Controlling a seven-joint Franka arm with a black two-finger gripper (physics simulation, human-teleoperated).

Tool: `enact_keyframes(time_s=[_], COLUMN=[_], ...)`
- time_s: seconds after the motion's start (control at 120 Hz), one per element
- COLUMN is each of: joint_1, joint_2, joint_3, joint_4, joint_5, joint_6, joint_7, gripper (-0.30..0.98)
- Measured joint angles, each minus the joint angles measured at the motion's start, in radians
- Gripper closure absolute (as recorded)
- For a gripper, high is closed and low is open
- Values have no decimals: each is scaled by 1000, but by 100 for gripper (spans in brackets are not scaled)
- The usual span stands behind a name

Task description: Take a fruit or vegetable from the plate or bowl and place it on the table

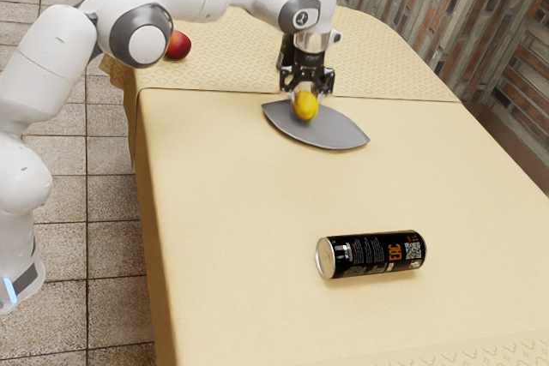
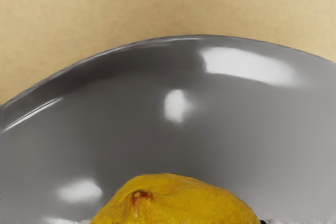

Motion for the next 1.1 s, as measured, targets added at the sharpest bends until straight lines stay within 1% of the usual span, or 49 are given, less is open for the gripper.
enact_keyframes(time_s=[0.15, 0.283, 0.4, 0.475, 0.55, 0.617, 0.808, 0.95, 1.017, 1.1], joint_1=[-1, -6, -18, -82, -139, -171, -188, -241, -249, -251], joint_2=[-36, -153, -254, -313, -343, -349, -340, -333, -329, -326], joint_3=[-1, 16, 61, 150, 172, 144, -24, -53, -53, -52], joint_4=[25, 26, 15, 4, 2, 5, 7, 0, -6, -9], joint_5=[4, 7, 0, -19, -28, -33, -25, -14, -15, -18], joint_6=[-5, -47, -99, -135, -161, -178, -205, -213, -214, -212], joint_7=[13, 29, 50, 65, 79, 90, 117, 131, 139, 149], gripper=[45, 45, 44, 45, 44, 45, 45, 45, 27, 15])
